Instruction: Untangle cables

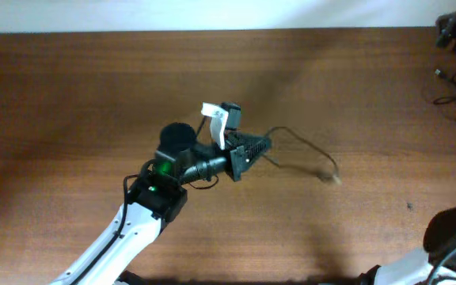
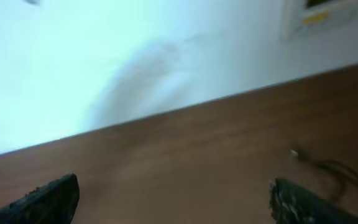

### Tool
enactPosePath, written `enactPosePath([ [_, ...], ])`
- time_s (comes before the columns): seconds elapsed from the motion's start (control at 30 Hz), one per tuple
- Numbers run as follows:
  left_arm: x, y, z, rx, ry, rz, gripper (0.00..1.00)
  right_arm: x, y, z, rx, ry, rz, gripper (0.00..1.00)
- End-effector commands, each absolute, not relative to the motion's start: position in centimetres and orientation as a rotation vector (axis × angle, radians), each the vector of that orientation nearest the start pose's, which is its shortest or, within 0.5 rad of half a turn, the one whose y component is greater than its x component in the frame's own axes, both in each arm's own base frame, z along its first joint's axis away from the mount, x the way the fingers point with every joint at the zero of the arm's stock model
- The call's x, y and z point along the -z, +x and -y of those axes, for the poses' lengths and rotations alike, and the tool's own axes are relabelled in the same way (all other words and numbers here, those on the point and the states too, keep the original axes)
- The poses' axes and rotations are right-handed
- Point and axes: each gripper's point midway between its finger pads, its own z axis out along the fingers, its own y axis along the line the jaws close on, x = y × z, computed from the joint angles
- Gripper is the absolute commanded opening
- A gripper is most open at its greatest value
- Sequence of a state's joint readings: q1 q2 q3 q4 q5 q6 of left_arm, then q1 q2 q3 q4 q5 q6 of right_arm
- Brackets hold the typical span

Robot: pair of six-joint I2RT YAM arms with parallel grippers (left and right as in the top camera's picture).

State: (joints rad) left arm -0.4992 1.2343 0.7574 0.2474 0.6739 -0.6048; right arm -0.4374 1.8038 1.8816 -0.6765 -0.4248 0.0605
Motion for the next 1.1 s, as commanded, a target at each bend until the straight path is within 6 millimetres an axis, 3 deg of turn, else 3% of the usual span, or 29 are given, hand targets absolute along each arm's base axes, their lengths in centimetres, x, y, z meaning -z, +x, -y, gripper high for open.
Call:
enactPosePath([
  [0.0,-16.2,33.0,18.4,0.642,-0.137,-2.261,0.00,-32.6,47.5,9.2,-0.338,0.220,-2.179,0.99],
  [0.03,-14.8,33.0,16.0,0.508,-0.268,-2.295,0.00,-31.8,47.1,7.8,-0.367,0.209,-2.223,0.98],
  [0.07,-12.3,31.7,11.3,0.255,-0.549,-2.333,0.00,-30.5,46.3,4.7,-0.421,0.173,-2.304,0.98],
  [0.1,-11.1,30.8,9.6,0.160,-0.666,-2.345,0.05,-29.7,45.6,2.1,-0.462,0.131,-2.359,0.99],
  [0.13,-10.0,30.7,9.4,0.123,-0.679,-2.372,0.13,-28.7,44.4,-1.9,-0.515,0.041,-2.436,0.99],
  [0.2,-8.7,30.9,9.2,0.072,-0.680,-2.393,0.30,-27.3,42.1,-6.2,-0.572,-0.052,-2.544,0.98],
  [0.23,-8.1,31.2,8.9,0.029,-0.684,-2.387,0.49,-26.8,40.9,-7.8,-0.594,-0.091,-2.593,0.99],
  [0.27,-7.8,31.8,8.3,-0.026,-0.692,-2.356,0.99,-26.3,39.9,-9.2,-0.610,-0.139,-2.631,0.99],
  [0.3,-8.3,32.9,8.0,0.006,-0.725,-2.309,0.99,-25.7,38.3,-11.0,-0.619,-0.244,-2.677,0.98],
  [0.37,-10.3,34.8,8.7,0.199,-0.771,-2.257,0.99,-24.7,36.8,-12.4,-0.612,-0.400,-2.712,0.98],
  [0.43,-14.0,35.8,8.4,0.405,-0.807,-2.194,0.99,-22.8,35.6,-12.3,-0.563,-0.417,-2.791,0.98],
  [0.47,-17.2,35.9,9.5,0.649,-0.746,-2.164,0.99,-21.5,35.0,-12.3,-0.566,-0.414,-2.831,0.99],
  [0.5,-19.8,35.6,10.7,0.810,-0.602,-2.143,0.99,-20.6,34.7,-12.2,-0.569,-0.411,-2.853,0.98],
  [0.53,-23.1,33.9,13.0,1.022,-0.306,-2.119,0.99,-19.0,34.2,-12.1,-0.574,-0.406,-2.889,0.98],
  [0.57,-24.2,32.2,14.4,1.119,-0.088,-2.111,0.99,-17.6,33.6,-12.0,-0.579,-0.400,-2.929,0.98],
  [0.6,-24.2,30.6,15.5,1.185,0.073,-2.118,0.99,-16.8,33.1,-12.0,-0.582,-0.396,-2.950,0.98],
  [0.63,-22.5,29.1,15.7,1.184,0.131,-2.194,0.99,-15.8,32.7,-11.9,-0.586,-0.392,-2.973,0.98],
  [0.67,-19.8,28.2,14.7,1.096,0.076,-2.322,0.99,-15.1,32.4,-11.8,-0.588,-0.390,-2.989,0.98],
  [0.7,-15.2,27.0,11.6,0.849,-0.118,-2.538,0.99,-14.9,32.1,-11.8,-0.589,-0.389,-2.999,0.98],
  [0.77,-12.7,25.0,10.1,0.734,-0.183,-2.684,0.99,-14.9,32.2,-11.9,-0.593,-0.389,-2.995,0.98],
  [0.83,-12.3,24.3,10.5,0.740,-0.036,-2.711,0.99,-14.9,32.2,-11.9,-0.593,-0.389,-2.994,0.98],
  [0.9,-13.7,22.6,13.3,0.938,0.408,-2.592,0.99,-14.9,32.2,-11.9,-0.594,-0.388,-2.996,0.98],
  [0.97,-14.7,21.6,14.6,1.046,0.567,-2.502,0.99,-14.9,32.2,-11.9,-0.594,-0.388,-2.995,0.98],
  [1.03,-16.7,20.3,16.4,1.188,0.814,-2.282,0.99,-14.9,32.2,-11.9,-0.594,-0.388,-2.995,0.98],
  [1.07,-15.8,20.4,15.8,1.109,0.838,-2.319,0.99,-14.9,32.2,-11.9,-0.594,-0.388,-2.996,0.98],
])
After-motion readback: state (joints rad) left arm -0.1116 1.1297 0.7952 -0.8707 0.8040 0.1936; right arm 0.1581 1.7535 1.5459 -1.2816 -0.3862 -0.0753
